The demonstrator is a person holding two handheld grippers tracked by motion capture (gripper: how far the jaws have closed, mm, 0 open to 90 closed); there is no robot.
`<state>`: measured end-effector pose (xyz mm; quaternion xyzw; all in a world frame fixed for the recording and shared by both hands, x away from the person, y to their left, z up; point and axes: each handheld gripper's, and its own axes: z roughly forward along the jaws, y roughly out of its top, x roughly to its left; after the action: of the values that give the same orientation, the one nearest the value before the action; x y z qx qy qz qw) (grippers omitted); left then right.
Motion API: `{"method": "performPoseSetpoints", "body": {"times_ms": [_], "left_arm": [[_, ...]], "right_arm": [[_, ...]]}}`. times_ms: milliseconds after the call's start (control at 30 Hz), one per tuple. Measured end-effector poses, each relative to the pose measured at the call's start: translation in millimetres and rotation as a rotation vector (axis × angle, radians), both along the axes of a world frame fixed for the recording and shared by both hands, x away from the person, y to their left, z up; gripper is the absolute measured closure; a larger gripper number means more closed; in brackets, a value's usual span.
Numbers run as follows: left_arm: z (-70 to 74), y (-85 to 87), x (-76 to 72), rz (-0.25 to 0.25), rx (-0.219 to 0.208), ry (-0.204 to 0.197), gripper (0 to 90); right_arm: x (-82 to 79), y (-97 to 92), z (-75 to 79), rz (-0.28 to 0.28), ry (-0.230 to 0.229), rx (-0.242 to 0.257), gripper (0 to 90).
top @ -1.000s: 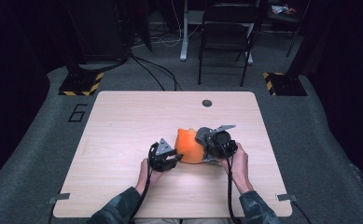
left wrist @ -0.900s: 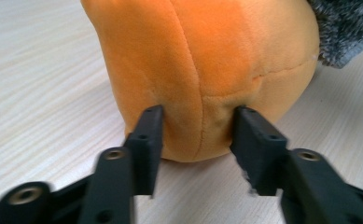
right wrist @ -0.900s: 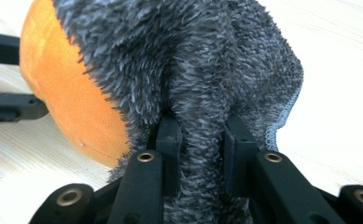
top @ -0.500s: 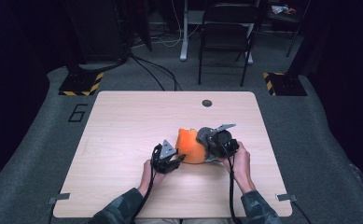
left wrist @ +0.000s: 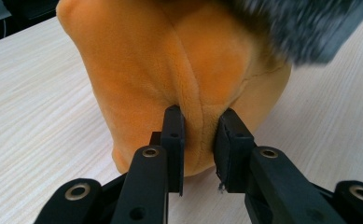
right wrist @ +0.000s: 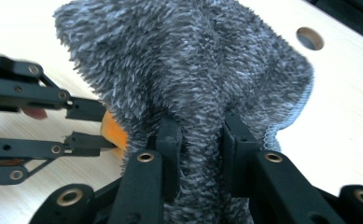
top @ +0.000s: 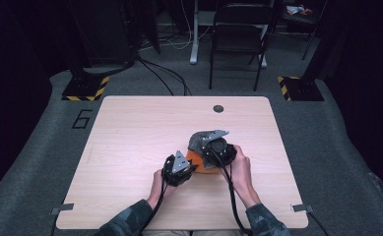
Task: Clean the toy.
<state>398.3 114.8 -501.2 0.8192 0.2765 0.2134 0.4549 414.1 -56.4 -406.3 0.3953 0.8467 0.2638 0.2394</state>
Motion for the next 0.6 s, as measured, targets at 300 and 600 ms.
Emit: {"method": "performPoseSetpoints", "body": {"times_ms": [300, 600], "left_arm": [[-2.1, 1.4, 2.9, -0.012, -0.003, 0.032, 76.1], [-2.3, 3.4, 4.8, -0.016, -0.017, 0.046, 76.0]], "right_arm": [[5.7, -13.8, -12.6, -0.023, 0.028, -0.018, 71.8], [12.0, -41.8, -24.5, -0.089, 0.077, -0.013, 71.7]]}}
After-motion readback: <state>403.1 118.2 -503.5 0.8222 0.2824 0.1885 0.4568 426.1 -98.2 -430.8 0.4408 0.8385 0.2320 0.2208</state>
